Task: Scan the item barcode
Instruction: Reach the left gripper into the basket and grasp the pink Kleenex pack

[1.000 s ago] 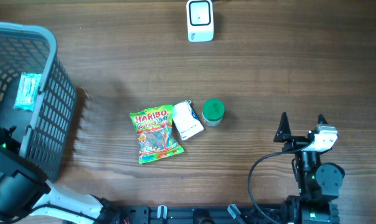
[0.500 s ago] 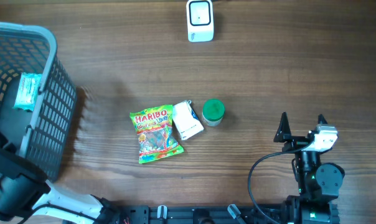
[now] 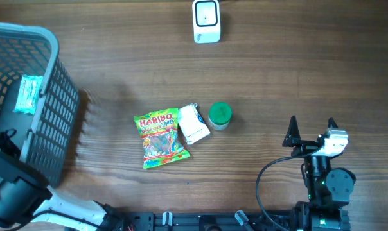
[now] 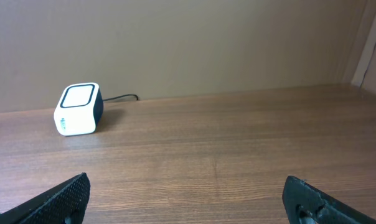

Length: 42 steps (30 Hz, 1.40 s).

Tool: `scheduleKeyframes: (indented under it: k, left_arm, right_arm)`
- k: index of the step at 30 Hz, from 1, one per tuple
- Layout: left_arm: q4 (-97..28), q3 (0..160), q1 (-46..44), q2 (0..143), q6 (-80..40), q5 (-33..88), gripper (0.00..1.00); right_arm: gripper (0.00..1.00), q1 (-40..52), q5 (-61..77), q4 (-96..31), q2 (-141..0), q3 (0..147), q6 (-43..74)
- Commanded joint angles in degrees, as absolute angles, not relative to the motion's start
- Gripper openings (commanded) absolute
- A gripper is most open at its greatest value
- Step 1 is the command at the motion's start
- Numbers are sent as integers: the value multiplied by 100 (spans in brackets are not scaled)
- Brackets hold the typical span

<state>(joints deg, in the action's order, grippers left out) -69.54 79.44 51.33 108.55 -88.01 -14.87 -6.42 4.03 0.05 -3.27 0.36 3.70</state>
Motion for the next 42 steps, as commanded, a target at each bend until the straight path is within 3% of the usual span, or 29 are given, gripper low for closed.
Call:
scheduleKeyframes:
  k: [1, 13, 20, 21, 22, 23, 24, 25, 36, 42]
  left_arm:
    - [-6842, 7625, 5162, 10888, -9544, -1638, 100]
    - [-6816, 7540, 5162, 10888, -9546, -2390, 100]
    - [-5791, 6593, 5162, 10888, -9539, -2366, 100]
    - [-5736, 6541, 5162, 10888, -9539, -2359, 99]
    - [-5734, 6534, 5162, 10888, -9539, -2346, 92]
    - [-5736, 6536, 5162, 10888, -9539, -2338, 76]
    - [-5734, 6536, 5162, 10888, -9539, -2316, 66]
    - [-5734, 6536, 5162, 10888, -9539, -2285, 64]
    - [-6617, 8215, 5155, 10438, -8847, -1531, 63]
    - [-6689, 9371, 4947, 9590, -7658, -75, 64]
  right_arm:
    - [100, -622, 445, 19, -292, 32, 303]
    - [100, -622, 443, 19, -292, 32, 301]
    - [100, -622, 445, 19, -292, 32, 301]
    - [100, -622, 443, 19, -292, 32, 303]
    - [100, -622, 443, 19, -292, 32, 303]
    - [99, -622, 445, 19, -292, 32, 303]
    - [100, -622, 443, 19, -292, 32, 303]
    - [100, -622, 443, 19, -292, 32, 303]
    - [100, -622, 443, 19, -292, 32, 303]
    - [100, -622, 443, 19, -292, 32, 303]
